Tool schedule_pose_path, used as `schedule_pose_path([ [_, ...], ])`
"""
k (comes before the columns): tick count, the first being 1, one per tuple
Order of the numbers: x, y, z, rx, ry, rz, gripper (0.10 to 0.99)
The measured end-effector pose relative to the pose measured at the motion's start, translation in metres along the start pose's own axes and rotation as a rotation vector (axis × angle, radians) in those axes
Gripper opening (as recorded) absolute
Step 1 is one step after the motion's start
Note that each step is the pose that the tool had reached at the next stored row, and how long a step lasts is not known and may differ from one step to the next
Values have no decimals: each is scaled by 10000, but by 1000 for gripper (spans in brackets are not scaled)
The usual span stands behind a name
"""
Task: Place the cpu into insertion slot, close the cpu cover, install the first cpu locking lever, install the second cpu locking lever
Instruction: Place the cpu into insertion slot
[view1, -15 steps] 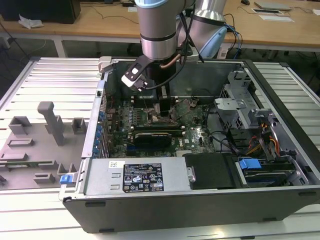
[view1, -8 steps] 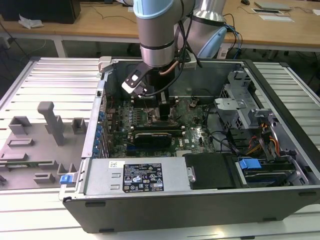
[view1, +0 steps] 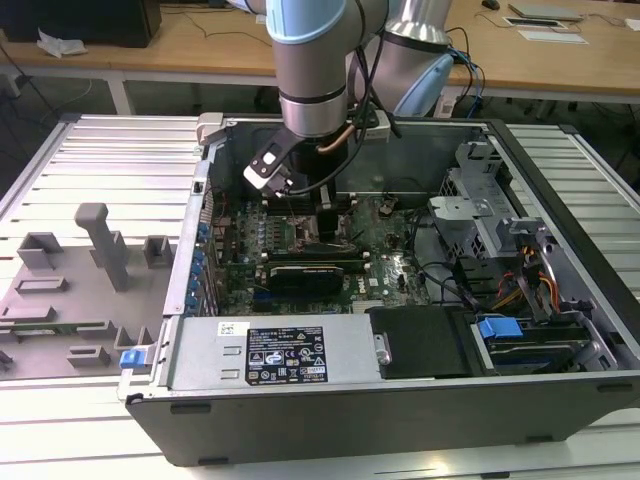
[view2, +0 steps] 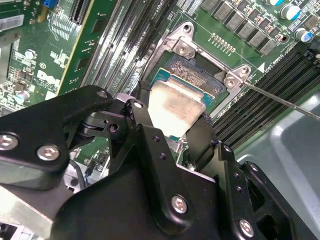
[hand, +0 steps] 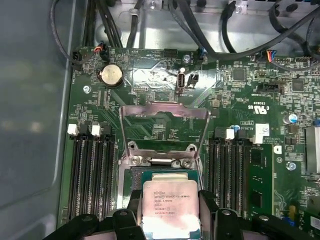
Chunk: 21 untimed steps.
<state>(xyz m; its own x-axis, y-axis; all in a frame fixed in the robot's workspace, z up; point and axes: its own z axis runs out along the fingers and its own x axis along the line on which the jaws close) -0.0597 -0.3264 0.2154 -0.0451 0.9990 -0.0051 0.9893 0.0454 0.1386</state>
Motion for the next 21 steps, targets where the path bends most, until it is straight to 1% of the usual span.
schedule_pose_path([
  [3, 34, -6, 43, 0, 0, 0, 541],
  [5, 56, -11, 58, 1, -3, 8, 541],
  [8, 76, -26, 96, 2, -46, 329, 541],
  [13, 94, -38, 147, 2, -67, 481, 541],
  [21, 97, -51, 153, -1, -69, 504, 541],
])
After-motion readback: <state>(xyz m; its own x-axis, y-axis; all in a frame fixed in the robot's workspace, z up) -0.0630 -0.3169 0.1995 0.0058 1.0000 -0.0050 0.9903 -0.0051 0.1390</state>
